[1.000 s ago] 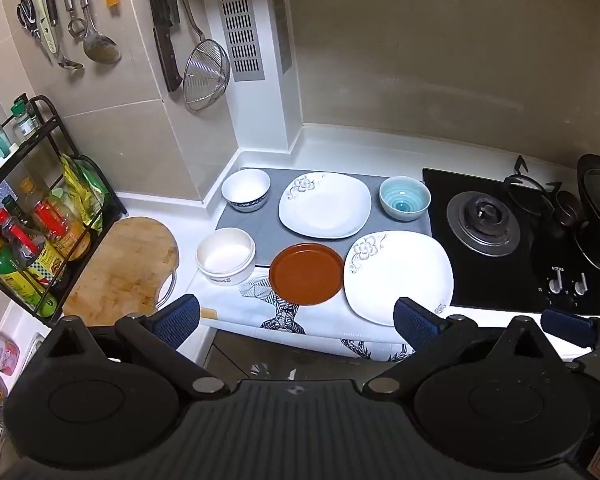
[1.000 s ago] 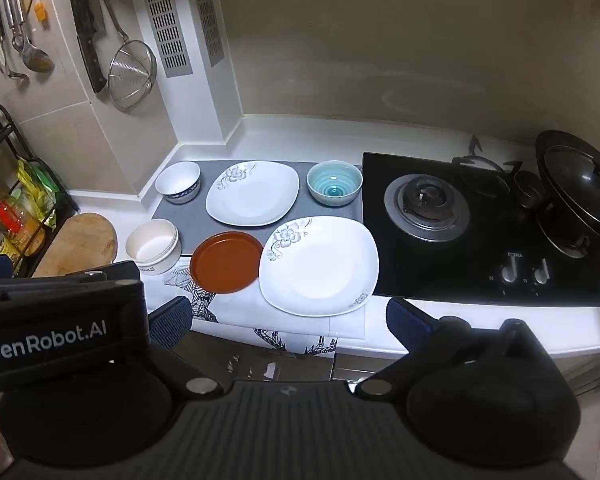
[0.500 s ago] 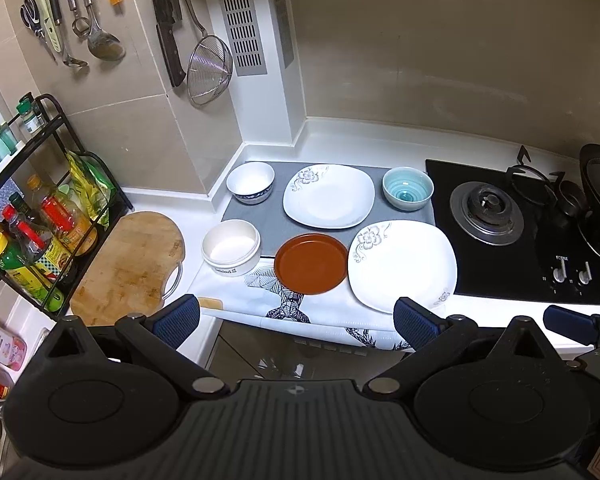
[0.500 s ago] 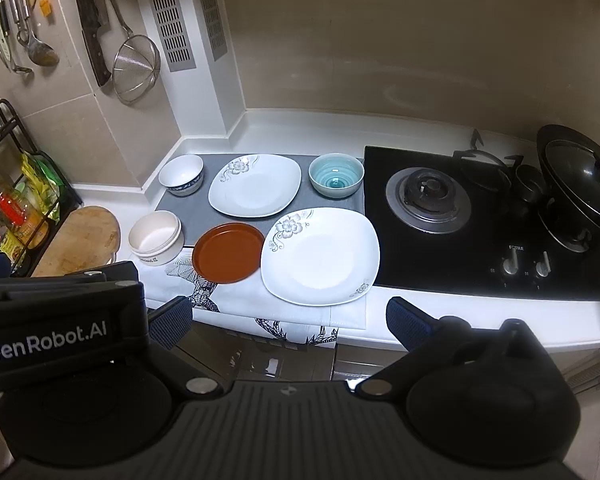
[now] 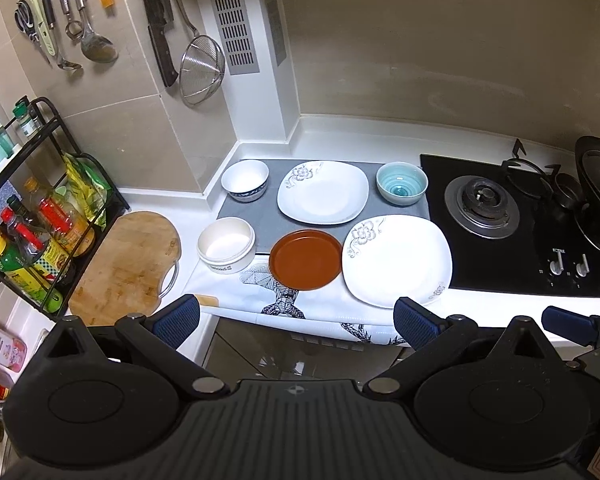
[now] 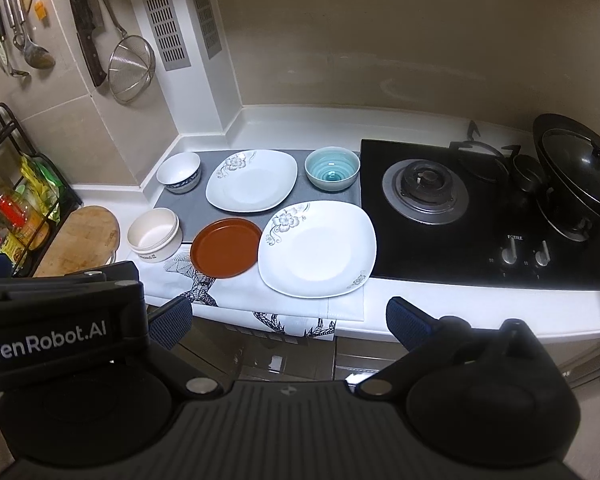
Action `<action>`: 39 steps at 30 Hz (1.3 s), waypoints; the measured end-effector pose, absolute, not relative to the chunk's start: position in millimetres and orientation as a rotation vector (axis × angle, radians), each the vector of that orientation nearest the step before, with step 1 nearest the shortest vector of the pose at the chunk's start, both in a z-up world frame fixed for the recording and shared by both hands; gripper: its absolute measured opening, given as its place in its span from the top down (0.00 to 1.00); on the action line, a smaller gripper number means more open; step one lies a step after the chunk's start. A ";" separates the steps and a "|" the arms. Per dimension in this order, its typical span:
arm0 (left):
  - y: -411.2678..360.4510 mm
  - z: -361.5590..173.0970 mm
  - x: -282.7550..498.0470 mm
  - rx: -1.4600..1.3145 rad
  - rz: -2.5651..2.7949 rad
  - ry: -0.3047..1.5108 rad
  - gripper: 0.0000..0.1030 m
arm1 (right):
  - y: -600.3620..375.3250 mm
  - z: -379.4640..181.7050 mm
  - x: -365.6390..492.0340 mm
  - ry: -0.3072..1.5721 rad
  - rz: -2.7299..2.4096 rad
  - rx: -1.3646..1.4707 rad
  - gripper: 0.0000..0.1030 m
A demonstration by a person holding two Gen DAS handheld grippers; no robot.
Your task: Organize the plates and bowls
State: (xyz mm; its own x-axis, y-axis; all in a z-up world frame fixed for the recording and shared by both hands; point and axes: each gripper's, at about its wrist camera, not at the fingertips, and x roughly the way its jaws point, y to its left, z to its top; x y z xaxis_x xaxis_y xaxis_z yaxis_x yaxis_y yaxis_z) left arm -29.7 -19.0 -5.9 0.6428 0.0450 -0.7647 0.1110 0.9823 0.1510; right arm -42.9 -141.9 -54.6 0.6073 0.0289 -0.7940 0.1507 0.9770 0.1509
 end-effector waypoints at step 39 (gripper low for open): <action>-15.3 -20.9 -29.5 0.197 -0.026 0.896 0.00 | -138.7 -71.5 -43.4 0.947 -0.072 0.234 0.00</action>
